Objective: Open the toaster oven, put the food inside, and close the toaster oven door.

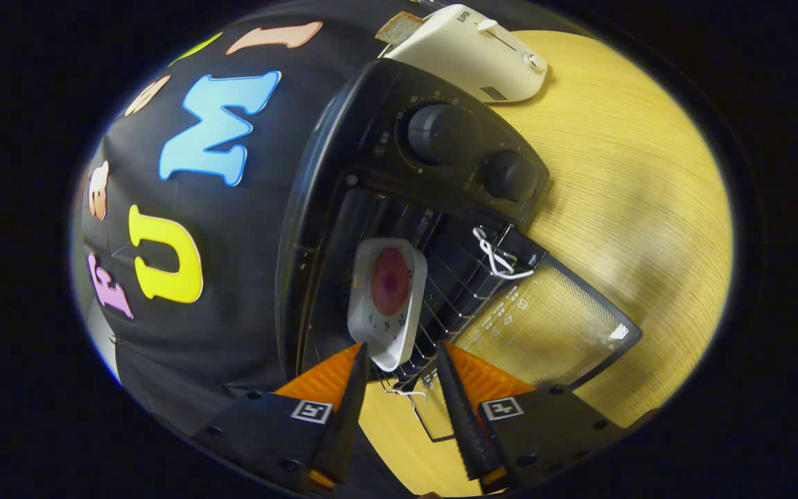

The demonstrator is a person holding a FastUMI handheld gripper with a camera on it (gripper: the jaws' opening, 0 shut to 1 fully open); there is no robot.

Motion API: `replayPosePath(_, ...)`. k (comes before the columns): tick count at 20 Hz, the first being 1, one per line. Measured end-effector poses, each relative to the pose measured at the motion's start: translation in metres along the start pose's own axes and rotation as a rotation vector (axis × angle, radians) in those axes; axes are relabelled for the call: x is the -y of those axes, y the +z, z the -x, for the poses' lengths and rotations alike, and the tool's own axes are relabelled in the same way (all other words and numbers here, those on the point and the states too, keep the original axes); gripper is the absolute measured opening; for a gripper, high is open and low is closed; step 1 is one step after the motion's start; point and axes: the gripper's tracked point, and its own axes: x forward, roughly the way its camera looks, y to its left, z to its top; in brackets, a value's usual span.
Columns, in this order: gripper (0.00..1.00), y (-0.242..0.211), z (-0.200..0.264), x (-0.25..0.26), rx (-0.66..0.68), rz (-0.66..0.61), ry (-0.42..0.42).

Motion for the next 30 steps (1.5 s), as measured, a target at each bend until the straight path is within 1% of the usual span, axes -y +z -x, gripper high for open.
replayPosePath(1, 0.75, -0.009, 0.008, -0.001, -0.017, 0.02, -0.001)
replayPosePath(2, 0.97, -0.018, 0.015, -0.003, -0.03, 0.041, 0.003)
replayPosePath(5, 0.98, -0.03, 0.033, -0.003, -0.014, 0.178, -0.012)
replayPosePath(11, 0.98, -0.056, 0.053, 0.025, -0.053, 0.571, -0.157)
replayPosePath(15, 0.98, -0.074, 0.056, 0.046, -0.082, 0.74, -0.213)
replayPosePath(18, 0.99, -0.078, 0.055, 0.072, -0.11, 0.818, -0.294)
replayPosePath(21, 0.99, -0.081, 0.054, 0.101, -0.158, 0.904, -0.402)
replayPosePath(23, 0.99, -0.083, 0.05, 0.116, -0.183, 0.952, -0.451)
replayPosePath(26, 0.99, -0.078, 0.041, 0.129, -0.193, 0.989, -0.503)
replayPosePath(30, 0.99, -0.072, 0.028, 0.138, -0.191, 0.973, -0.541)
